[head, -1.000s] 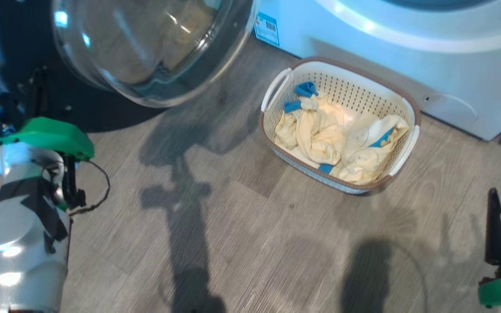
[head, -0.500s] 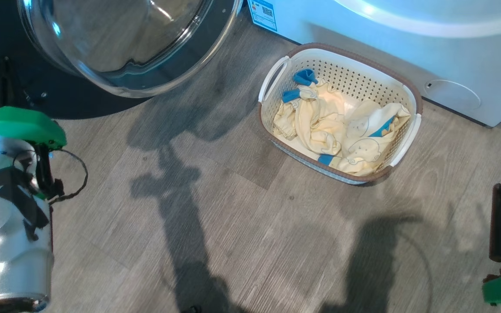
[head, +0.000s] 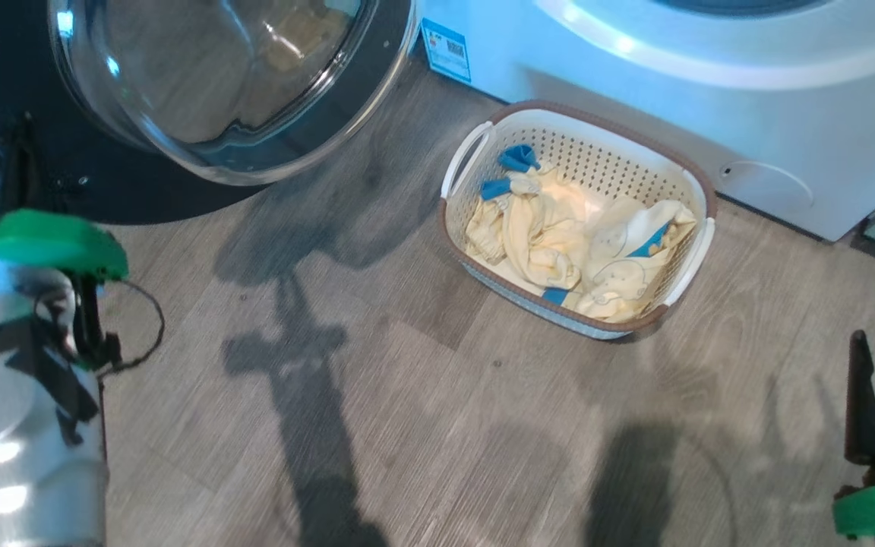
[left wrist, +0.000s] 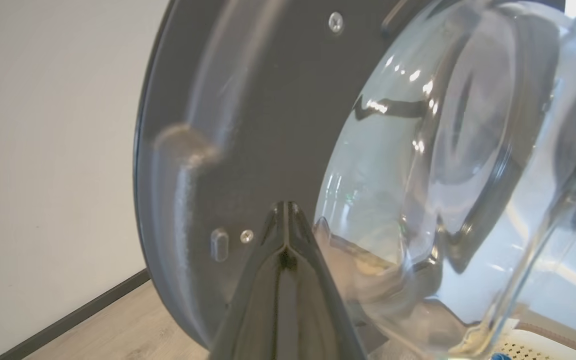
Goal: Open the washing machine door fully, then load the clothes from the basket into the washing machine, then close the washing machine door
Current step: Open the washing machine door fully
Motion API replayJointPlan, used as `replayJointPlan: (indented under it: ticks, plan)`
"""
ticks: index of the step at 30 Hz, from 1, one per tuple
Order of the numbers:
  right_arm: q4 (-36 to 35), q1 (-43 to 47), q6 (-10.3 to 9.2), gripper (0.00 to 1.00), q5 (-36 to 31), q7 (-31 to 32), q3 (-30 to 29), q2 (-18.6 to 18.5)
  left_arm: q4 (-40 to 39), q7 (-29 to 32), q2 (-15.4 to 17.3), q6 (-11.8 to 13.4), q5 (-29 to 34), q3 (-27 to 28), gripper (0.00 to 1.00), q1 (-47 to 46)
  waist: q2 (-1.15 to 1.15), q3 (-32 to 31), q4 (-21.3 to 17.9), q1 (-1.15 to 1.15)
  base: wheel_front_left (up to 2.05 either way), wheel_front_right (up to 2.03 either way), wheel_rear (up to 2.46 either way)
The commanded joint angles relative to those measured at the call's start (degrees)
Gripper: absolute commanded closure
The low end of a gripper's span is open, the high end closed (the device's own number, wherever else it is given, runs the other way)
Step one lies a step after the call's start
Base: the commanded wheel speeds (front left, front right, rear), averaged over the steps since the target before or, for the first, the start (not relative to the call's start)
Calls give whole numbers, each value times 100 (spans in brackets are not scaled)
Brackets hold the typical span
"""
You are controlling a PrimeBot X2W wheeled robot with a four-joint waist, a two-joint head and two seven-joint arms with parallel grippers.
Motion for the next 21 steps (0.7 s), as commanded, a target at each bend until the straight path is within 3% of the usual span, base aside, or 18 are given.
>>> replayJointPlan:
  ticks: [1, 10, 21]
  plan:
    - [-104, -159, -16, 0, 32, -81, 150, -29, -269, -30, 209, -16, 55, 228, 100, 143, 0, -100, -63, 0, 0, 0, 0]
    - [285, -174, -16, 0, 51, -394, 238, 136, -1517, -30, -290, -167, 130, 345, 100, 1481, 0, -588, -418, 0, 0, 0, 0]
    - [619, -169, -16, 0, 14, -612, 364, 211, -2881, -30, -626, -323, 75, -661, 100, 2884, 0, -1079, -1027, 0, 0, 0, 0]
